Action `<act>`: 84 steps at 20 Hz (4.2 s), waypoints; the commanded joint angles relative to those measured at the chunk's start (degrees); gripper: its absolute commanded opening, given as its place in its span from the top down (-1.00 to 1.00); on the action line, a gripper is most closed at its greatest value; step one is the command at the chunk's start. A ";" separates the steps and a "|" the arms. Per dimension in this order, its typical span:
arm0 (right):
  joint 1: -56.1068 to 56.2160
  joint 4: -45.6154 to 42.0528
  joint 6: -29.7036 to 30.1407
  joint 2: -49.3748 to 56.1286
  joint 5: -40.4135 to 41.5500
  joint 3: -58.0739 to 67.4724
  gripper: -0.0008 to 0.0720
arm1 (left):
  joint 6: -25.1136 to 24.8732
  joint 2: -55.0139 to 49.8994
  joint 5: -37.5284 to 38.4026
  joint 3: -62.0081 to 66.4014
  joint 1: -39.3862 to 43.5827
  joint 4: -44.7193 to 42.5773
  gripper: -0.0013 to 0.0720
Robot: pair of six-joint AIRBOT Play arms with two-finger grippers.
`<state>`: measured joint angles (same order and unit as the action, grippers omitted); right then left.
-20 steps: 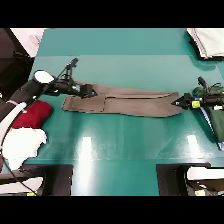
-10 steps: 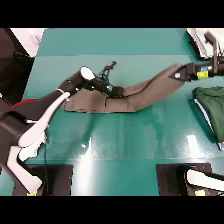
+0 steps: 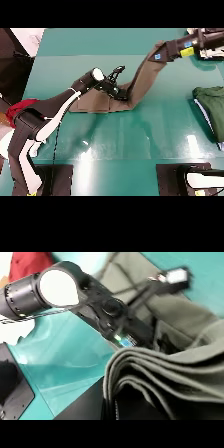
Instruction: Fold the shirts.
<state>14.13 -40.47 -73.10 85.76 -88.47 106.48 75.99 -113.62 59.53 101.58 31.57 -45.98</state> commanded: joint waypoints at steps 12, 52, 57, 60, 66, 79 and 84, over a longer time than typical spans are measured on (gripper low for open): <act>15.41 0.04 0.44 12.83 6.75 6.38 0.94 | 0.72 21.84 22.34 7.34 -25.51 -27.82 0.89; 15.32 19.93 6.69 23.67 33.16 -26.75 -0.59 | 0.28 31.23 26.77 7.15 -39.17 -24.04 0.89; 17.53 22.69 10.97 25.94 31.87 -19.91 0.93 | 0.11 31.23 27.15 7.15 -39.17 -24.02 0.89; 15.23 19.98 10.60 22.25 32.15 -19.78 0.94 | 0.13 31.26 28.30 7.15 -39.17 -23.54 0.89; -3.96 11.72 10.29 1.68 31.26 -34.71 0.93 | 0.57 31.23 27.02 6.14 -36.17 -19.02 0.89; -54.45 4.76 11.32 -16.31 30.64 -41.86 0.94 | 0.55 30.75 17.92 -1.16 -18.45 -19.10 0.89; -55.32 4.70 12.74 -13.57 22.23 -30.01 0.94 | 0.55 30.75 17.92 -1.16 -18.45 -19.17 0.89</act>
<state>-39.62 -35.81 -61.23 71.40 -61.71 71.05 76.58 -82.85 77.67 100.53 12.78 -65.08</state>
